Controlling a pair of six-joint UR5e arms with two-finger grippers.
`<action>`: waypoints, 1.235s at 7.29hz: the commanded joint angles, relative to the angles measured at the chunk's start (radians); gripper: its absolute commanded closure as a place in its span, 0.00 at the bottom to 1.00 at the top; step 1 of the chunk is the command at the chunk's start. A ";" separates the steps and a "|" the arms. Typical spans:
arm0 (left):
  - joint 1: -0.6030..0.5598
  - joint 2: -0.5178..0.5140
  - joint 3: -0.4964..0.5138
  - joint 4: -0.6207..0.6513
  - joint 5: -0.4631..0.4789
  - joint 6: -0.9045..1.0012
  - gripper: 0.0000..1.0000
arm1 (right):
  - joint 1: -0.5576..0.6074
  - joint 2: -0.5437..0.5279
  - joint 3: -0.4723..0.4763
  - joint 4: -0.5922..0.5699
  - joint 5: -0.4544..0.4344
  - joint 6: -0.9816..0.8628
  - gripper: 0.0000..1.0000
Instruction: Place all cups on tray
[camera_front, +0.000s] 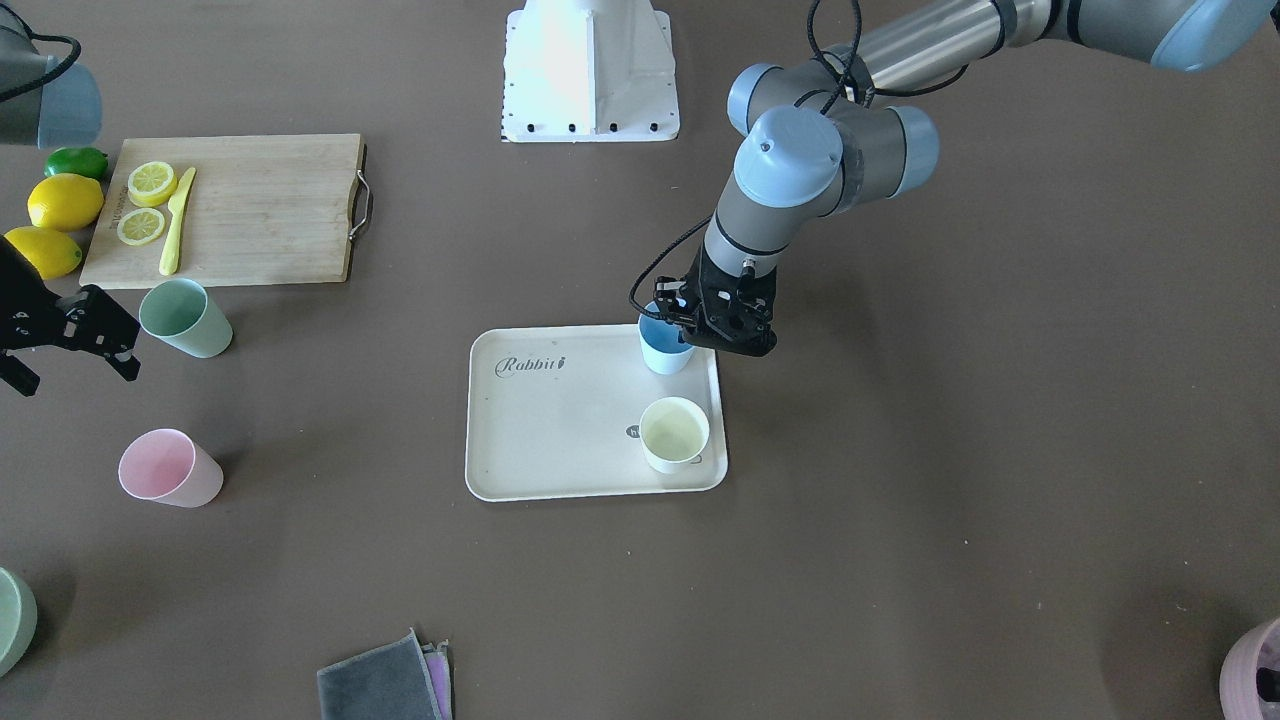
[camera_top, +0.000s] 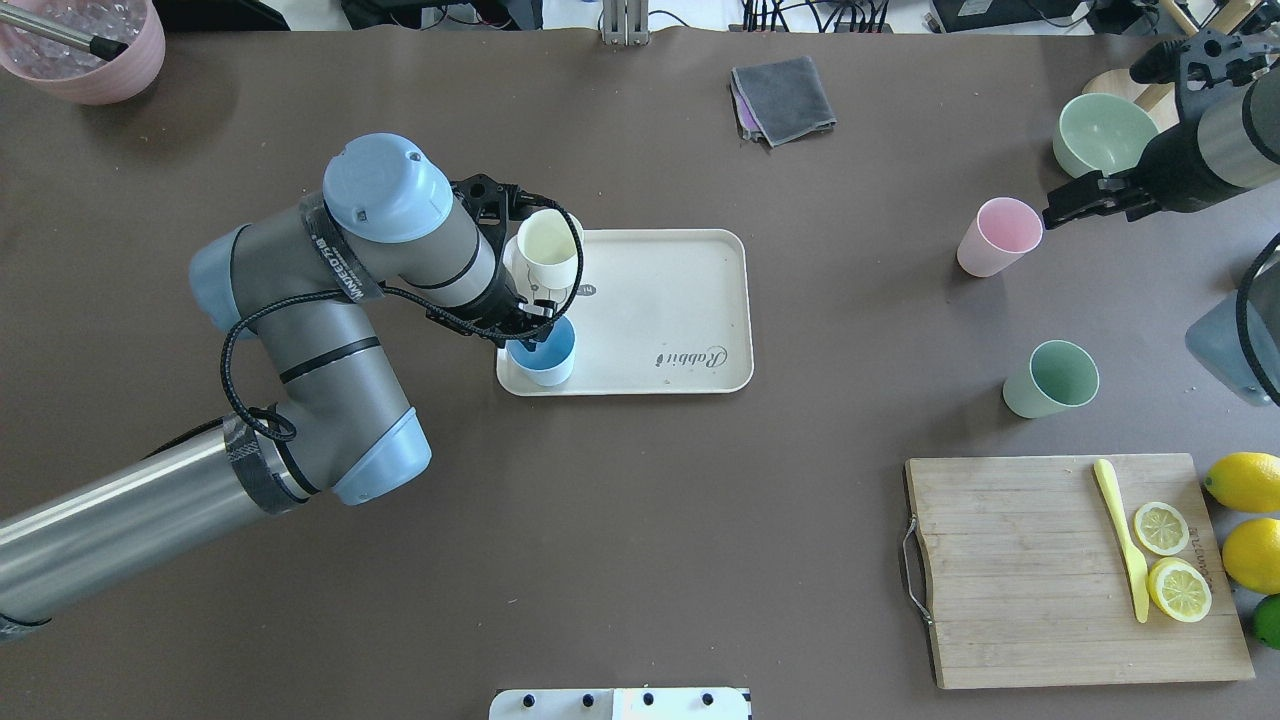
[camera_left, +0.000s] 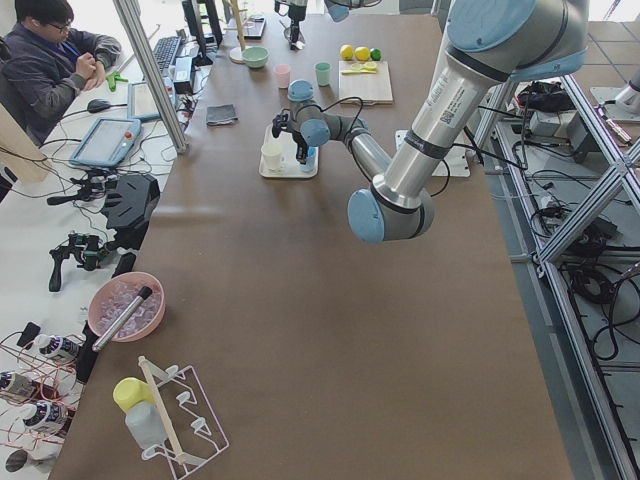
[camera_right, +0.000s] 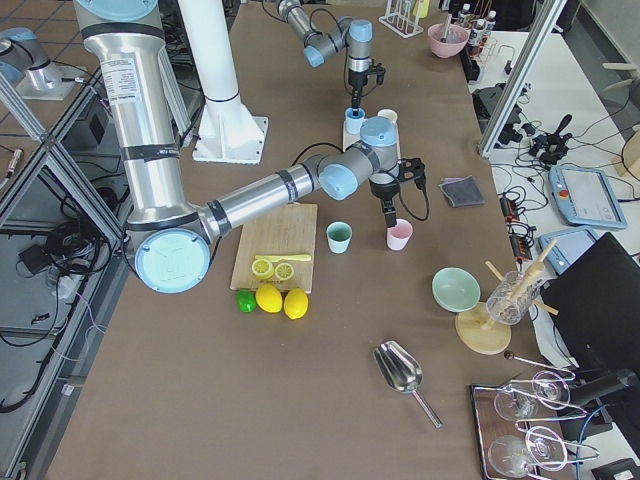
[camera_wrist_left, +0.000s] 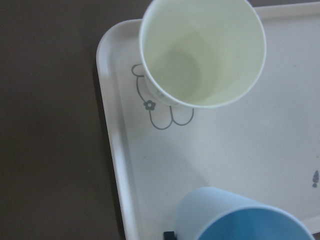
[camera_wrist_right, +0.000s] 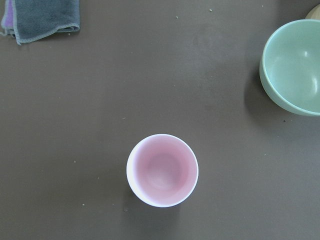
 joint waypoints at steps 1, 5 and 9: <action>-0.041 0.002 -0.020 -0.003 0.001 0.002 0.02 | -0.002 0.012 -0.019 0.000 -0.001 -0.009 0.00; -0.341 0.190 -0.104 0.064 -0.177 0.368 0.02 | -0.005 0.108 -0.169 -0.004 0.003 -0.026 0.00; -0.472 0.327 -0.119 0.106 -0.185 0.694 0.02 | -0.017 0.158 -0.320 0.039 -0.001 -0.061 0.01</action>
